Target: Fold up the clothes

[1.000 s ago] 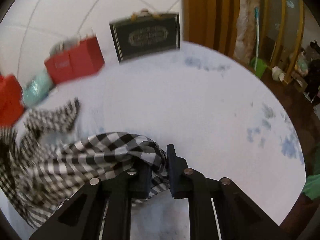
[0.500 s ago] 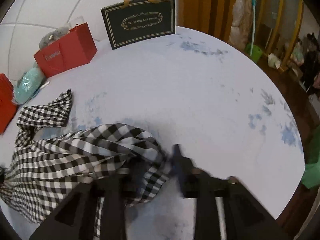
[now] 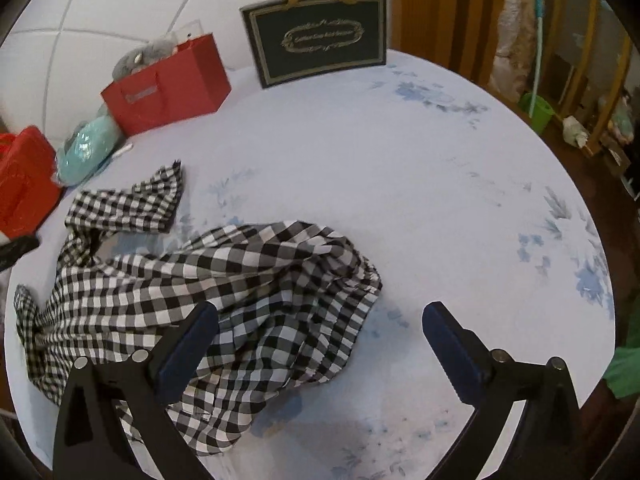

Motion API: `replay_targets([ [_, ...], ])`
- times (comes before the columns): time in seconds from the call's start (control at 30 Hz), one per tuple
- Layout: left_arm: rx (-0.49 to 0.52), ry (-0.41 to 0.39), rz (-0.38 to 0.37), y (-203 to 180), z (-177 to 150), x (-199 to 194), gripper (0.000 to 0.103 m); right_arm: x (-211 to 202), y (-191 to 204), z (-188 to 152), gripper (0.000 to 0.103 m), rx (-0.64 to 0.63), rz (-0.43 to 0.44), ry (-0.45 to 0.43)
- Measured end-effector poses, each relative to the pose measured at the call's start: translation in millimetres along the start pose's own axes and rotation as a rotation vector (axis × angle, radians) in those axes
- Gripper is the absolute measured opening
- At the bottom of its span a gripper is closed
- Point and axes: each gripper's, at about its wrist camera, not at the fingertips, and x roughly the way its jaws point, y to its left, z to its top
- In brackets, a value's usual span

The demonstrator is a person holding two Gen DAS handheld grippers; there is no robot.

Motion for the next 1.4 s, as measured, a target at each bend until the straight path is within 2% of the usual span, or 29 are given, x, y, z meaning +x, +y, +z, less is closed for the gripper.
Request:
replay_targets([
  [0.2, 0.056, 0.113, 0.018, -19, 14, 63, 0.068, 20, -4, 9, 0.103, -0.026, -0.024, 0.042],
  [0.33, 0.066, 0.150, 0.041, -15, 17, 96, 0.066, 36, -10, 22, 0.103, -0.046, -0.036, 0.053],
  [0.37, 0.064, 0.156, 0.054, -16, 17, 101, 0.044, 42, -10, 25, 0.103, -0.052, -0.023, 0.061],
  [0.43, 0.035, 0.168, 0.074, -12, 18, 108, 0.011, 60, -8, 28, 0.103, -0.059, 0.009, 0.112],
  [0.5, -0.018, 0.155, 0.081, -2, 23, 108, 0.009, 82, -3, 29, 0.100, -0.064, 0.045, 0.179],
  [0.53, -0.046, 0.131, 0.091, 5, 25, 102, 0.009, 91, 0, 29, 0.072, -0.068, 0.060, 0.209],
  [0.57, -0.069, 0.094, 0.113, 14, 28, 92, 0.008, 96, 6, 29, 0.023, -0.076, 0.062, 0.218],
  [0.63, -0.129, 0.001, 0.176, 37, 37, 64, 0.008, 90, 20, 37, 0.018, -0.108, 0.036, 0.163],
  [0.67, -0.179, -0.054, 0.205, 55, 42, 44, 0.008, 77, 27, 46, 0.013, -0.127, 0.019, 0.098],
  [0.73, -0.291, -0.164, 0.251, 91, 47, -1, 0.008, 35, 32, 74, 0.012, -0.114, 0.008, -0.079],
  [0.87, -0.505, -0.369, 0.319, 160, 37, -88, 0.008, -68, 30, 115, 0.012, -0.079, 0.014, -0.422],
  [0.9, -0.541, -0.398, 0.305, 172, 31, -100, 0.008, -88, 32, 119, 0.012, -0.082, 0.012, -0.480],
  [0.93, -0.572, -0.402, 0.281, 184, 24, -108, 0.013, -104, 33, 124, 0.013, -0.087, 0.020, -0.516],
  [1.0, -0.613, -0.387, 0.272, 199, 14, -105, 0.017, -100, 36, 130, 0.023, -0.087, 0.077, -0.441],
  [1.03, -0.615, -0.362, 0.285, 204, 8, -96, 0.036, -92, 37, 131, 0.052, -0.084, 0.109, -0.387],
  [1.07, -0.606, -0.319, 0.297, 206, 2, -83, 0.060, -81, 38, 132, 0.086, -0.085, 0.133, -0.318],
  [1.1, -0.599, -0.270, 0.283, 207, -4, -68, 0.064, -59, 41, 126, 0.097, -0.091, 0.142, -0.223],
  [1.13, -0.602, -0.220, 0.256, 208, -13, -54, 0.064, -40, 42, 115, 0.095, -0.092, 0.148, -0.149],
  [1.23, -0.623, -0.115, 0.210, 207, -43, -23, 0.064, -8, 35, 84, 0.094, -0.056, 0.162, -0.042],
  [1.3, -0.639, -0.086, 0.191, 207, -62, -17, 0.064, 1, 23, 67, 0.094, -0.016, 0.160, -0.015],
  [1.4, -0.674, -0.041, 0.206, 208, -98, -18, 0.064, 9, 8, 50, 0.094, 0.011, 0.151, 0.008],
])
